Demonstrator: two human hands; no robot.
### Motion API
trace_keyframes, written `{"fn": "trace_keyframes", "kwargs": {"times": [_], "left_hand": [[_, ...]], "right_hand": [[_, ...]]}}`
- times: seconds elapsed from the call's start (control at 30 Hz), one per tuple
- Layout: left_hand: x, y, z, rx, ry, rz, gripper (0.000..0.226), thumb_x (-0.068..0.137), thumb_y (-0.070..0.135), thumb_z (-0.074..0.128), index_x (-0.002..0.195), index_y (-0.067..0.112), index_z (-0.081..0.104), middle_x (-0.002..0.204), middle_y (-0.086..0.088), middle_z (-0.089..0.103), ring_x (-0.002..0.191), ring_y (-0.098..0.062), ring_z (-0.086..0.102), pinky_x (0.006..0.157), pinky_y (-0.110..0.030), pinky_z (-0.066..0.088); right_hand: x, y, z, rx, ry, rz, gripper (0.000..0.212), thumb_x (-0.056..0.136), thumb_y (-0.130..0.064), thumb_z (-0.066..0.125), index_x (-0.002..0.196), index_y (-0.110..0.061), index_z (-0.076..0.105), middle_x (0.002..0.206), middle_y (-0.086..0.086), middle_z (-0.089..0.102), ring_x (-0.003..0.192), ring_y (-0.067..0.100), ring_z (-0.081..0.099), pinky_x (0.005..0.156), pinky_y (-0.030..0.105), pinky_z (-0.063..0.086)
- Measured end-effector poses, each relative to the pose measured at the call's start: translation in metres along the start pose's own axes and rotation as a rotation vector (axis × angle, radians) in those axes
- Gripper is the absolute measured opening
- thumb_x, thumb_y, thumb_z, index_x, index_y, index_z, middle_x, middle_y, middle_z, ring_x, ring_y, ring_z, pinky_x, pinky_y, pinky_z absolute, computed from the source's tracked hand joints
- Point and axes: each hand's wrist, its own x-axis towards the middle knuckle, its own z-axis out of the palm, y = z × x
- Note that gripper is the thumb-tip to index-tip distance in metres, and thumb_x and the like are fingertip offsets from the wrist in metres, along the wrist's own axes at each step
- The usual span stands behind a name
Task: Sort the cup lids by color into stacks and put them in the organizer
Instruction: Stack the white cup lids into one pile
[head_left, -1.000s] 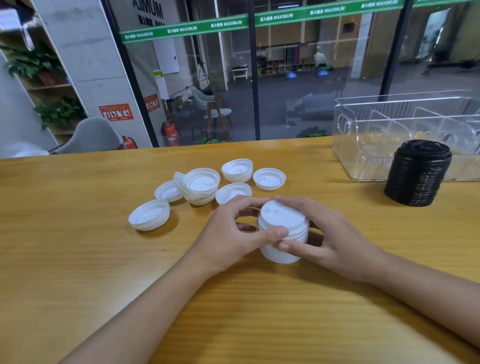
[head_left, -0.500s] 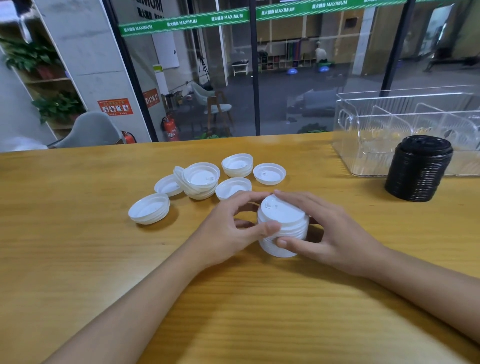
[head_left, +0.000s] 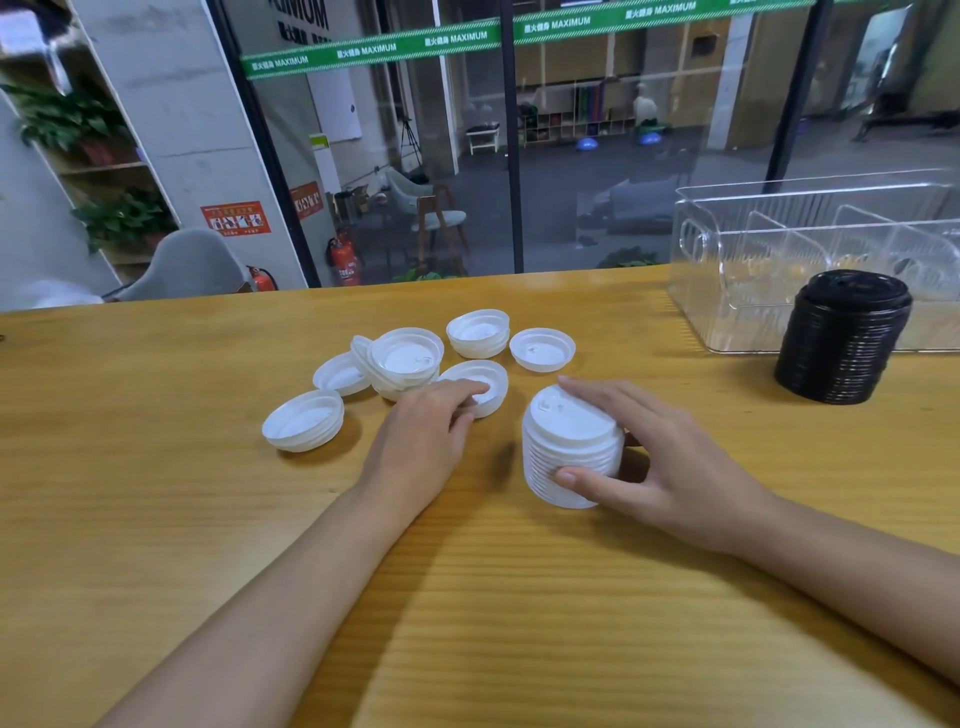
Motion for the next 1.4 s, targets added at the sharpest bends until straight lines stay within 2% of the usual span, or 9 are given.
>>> {"fn": "trace_keyframes", "kwargs": {"times": [0.23,0.3,0.43,0.7,0.83,0.97,1.1,1.23,1.4], "left_hand": [[-0.001,0.005,-0.006,-0.01,0.027,-0.03,0.025,0.092,0.007,0.077,0.114,0.019,0.08,0.102,0.008,0.077,0.09,-0.004,0.068,0.075,-0.003,0.041],[-0.001,0.006,-0.008,-0.032,0.032,-0.036,0.024,0.09,0.008,0.08,0.111,0.019,0.08,0.1,0.01,0.075,0.086,0.001,0.064,0.078,-0.007,0.045],[-0.002,0.009,-0.017,-0.089,0.053,-0.06,0.022,0.086,0.016,0.085,0.107,0.021,0.081,0.096,0.012,0.073,0.09,-0.005,0.066,0.086,-0.032,0.054],[-0.006,0.028,-0.039,-0.285,0.222,-0.056,0.031,0.088,0.014,0.084,0.116,0.024,0.078,0.101,0.023,0.074,0.096,0.001,0.069,0.084,-0.011,0.053],[-0.007,0.04,-0.041,-0.442,0.231,-0.116,0.03,0.093,0.018,0.079,0.123,0.023,0.075,0.09,0.013,0.076,0.083,-0.006,0.073,0.074,-0.014,0.056],[-0.006,0.043,-0.039,-0.705,0.168,-0.211,0.034,0.098,0.018,0.074,0.132,0.019,0.072,0.085,-0.002,0.08,0.077,-0.016,0.077,0.073,-0.026,0.062],[-0.004,0.045,-0.04,-0.867,0.151,-0.284,0.035,0.098,0.013,0.072,0.132,0.019,0.072,0.077,-0.007,0.075,0.068,-0.011,0.07,0.073,-0.028,0.062],[-0.001,0.045,-0.045,-1.095,0.092,-0.375,0.033,0.099,0.014,0.069,0.13,0.02,0.074,0.088,-0.016,0.071,0.074,-0.018,0.066,0.076,-0.031,0.06],[-0.007,0.053,-0.039,-1.053,-0.128,-0.329,0.028,0.101,0.017,0.066,0.127,0.02,0.076,0.083,-0.002,0.069,0.067,-0.017,0.06,0.063,-0.026,0.054]], "right_hand": [[0.0,-0.001,0.0,0.002,-0.004,0.008,0.077,0.088,-0.063,0.07,0.154,-0.029,0.049,0.145,-0.024,0.053,0.135,-0.004,0.051,0.108,0.01,0.037],[0.0,-0.001,0.0,0.002,-0.005,0.011,0.078,0.088,-0.063,0.07,0.155,-0.029,0.048,0.145,-0.024,0.053,0.135,-0.004,0.051,0.109,0.012,0.038],[0.0,-0.002,0.0,0.002,-0.005,0.013,0.078,0.088,-0.064,0.069,0.154,-0.029,0.049,0.145,-0.022,0.054,0.134,-0.003,0.052,0.107,0.011,0.038],[0.0,-0.004,-0.001,0.047,0.053,0.025,0.068,0.088,-0.062,0.069,0.144,-0.025,0.059,0.137,-0.022,0.059,0.129,0.001,0.057,0.1,0.012,0.045],[-0.001,-0.004,-0.001,0.056,0.064,0.021,0.068,0.088,-0.059,0.072,0.145,-0.025,0.057,0.137,-0.023,0.06,0.128,0.001,0.057,0.098,0.016,0.048],[0.0,-0.004,-0.002,0.082,0.039,0.047,0.077,0.088,-0.053,0.077,0.155,-0.033,0.043,0.143,-0.027,0.057,0.132,0.001,0.056,0.102,0.02,0.049],[0.0,-0.005,-0.003,0.126,0.004,0.061,0.084,0.088,-0.051,0.077,0.159,-0.039,0.033,0.142,-0.022,0.06,0.132,0.005,0.058,0.106,0.027,0.05],[0.0,-0.007,-0.003,0.136,0.0,0.045,0.086,0.087,-0.051,0.076,0.159,-0.04,0.031,0.14,-0.024,0.06,0.13,0.003,0.059,0.105,0.026,0.049],[0.0,-0.007,-0.003,0.15,-0.026,0.02,0.092,0.088,-0.046,0.077,0.162,-0.039,0.025,0.144,-0.028,0.057,0.131,0.0,0.059,0.108,0.019,0.045]]}}
